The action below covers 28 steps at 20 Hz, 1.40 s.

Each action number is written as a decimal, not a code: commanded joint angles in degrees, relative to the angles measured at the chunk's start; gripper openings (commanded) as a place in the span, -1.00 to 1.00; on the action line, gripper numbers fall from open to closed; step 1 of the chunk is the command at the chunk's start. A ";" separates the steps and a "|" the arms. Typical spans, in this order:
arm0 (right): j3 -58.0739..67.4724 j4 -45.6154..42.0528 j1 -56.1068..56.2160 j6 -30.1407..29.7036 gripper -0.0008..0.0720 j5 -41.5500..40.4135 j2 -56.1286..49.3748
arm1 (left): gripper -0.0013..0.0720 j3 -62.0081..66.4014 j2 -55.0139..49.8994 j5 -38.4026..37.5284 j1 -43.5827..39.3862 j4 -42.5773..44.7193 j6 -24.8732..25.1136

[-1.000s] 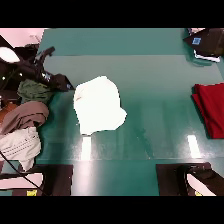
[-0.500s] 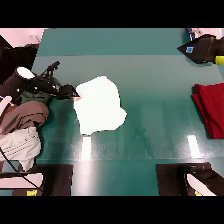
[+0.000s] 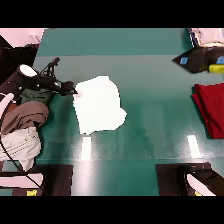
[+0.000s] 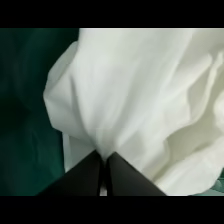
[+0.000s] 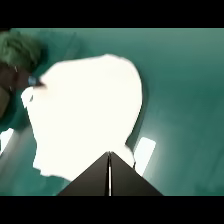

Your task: Fold the shirts.

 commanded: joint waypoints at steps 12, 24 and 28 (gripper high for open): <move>-42.97 26.86 26.69 0.70 0.56 -35.89 -17.77 | -0.90 6.40 4.92 -11.74 0.02 0.31 3.10; -27.98 24.96 28.61 -1.40 -0.93 -39.54 -29.38 | -0.90 6.40 4.94 -13.81 0.02 0.94 3.30; -24.17 9.79 23.82 0.79 -0.94 -29.83 -21.59 | -0.90 9.35 6.19 -16.72 2.93 3.52 4.22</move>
